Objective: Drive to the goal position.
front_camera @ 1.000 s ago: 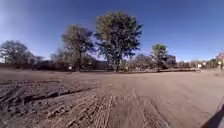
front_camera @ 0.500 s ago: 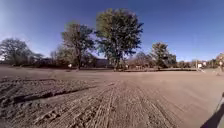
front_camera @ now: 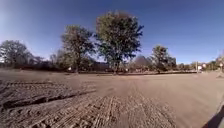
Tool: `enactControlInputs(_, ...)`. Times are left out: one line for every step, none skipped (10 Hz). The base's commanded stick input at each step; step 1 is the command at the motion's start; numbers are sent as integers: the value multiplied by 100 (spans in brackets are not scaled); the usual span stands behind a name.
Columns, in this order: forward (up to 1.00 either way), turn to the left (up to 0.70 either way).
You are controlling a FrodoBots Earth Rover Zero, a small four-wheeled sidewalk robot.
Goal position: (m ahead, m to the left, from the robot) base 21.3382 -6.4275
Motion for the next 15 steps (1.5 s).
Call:
enactControlInputs(50,0)
enactControlInputs(50,0)
enactControlInputs(50,0)
enactControlInputs(50,0)
enactControlInputs(50,0)
enactControlInputs(50,0)
enactControlInputs(50,0)
enactControlInputs(50,0)
enactControlInputs(50,0)
enactControlInputs(50,0)
enactControlInputs(50,0)
enactControlInputs(50,0)
enactControlInputs(50,0)
enactControlInputs(50,0)
enactControlInputs(50,0)
